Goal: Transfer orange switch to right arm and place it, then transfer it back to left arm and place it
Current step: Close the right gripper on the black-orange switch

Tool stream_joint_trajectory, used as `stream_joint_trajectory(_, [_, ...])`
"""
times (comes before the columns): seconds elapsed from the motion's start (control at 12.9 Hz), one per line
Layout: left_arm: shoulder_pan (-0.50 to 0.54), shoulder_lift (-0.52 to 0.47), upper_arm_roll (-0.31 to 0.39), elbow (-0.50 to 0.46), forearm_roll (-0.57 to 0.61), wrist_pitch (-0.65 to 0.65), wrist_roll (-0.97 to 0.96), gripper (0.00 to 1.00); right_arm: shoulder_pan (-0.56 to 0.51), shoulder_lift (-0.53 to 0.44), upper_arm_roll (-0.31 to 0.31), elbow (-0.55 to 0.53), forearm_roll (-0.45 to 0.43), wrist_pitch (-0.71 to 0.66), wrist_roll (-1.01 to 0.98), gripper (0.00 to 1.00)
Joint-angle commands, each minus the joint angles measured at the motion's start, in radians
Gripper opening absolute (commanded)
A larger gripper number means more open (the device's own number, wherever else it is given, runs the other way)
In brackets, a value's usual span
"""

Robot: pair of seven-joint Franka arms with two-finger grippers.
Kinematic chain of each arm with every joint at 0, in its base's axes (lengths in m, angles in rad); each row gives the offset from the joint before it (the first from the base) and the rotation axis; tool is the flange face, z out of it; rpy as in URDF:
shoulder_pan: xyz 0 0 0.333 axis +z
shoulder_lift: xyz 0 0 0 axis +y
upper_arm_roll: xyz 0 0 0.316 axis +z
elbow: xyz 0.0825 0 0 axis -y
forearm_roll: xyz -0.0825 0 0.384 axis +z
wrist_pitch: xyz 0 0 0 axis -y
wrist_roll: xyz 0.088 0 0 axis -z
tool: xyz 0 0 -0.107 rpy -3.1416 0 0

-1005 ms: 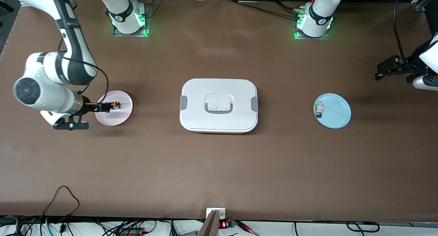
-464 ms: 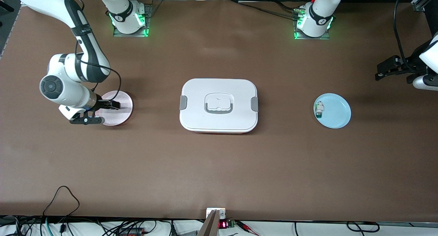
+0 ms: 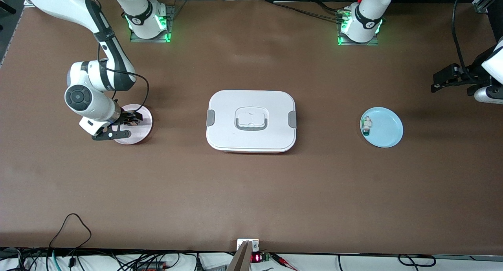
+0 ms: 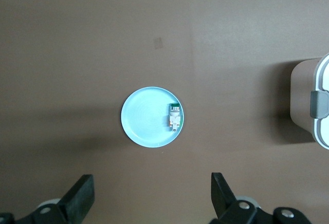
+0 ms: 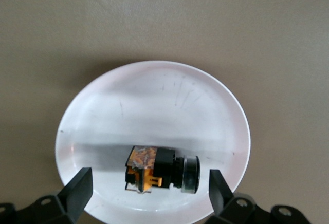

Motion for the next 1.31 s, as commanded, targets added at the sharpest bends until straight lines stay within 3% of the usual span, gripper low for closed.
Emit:
stream_joint_trajectory(0.0, [0.002,-0.004,0.0,0.015,-0.007,-0.016,-0.001,1.0,-0.01,-0.004,0.001,-0.03,-0.027,0.037,0.007,1.0])
stream_joint_trajectory(0.39, [0.002,-0.004,0.0,0.015,-0.007,-0.016,0.001,1.0,-0.036,0.03,0.001,-0.069,-0.029,0.126,-0.01,1.0])
stream_joint_trajectory(1.24, [0.01,-0.003,0.0,0.015,-0.011,-0.016,0.005,1.0,-0.033,0.043,0.003,-0.089,-0.029,0.134,-0.011,1.0])
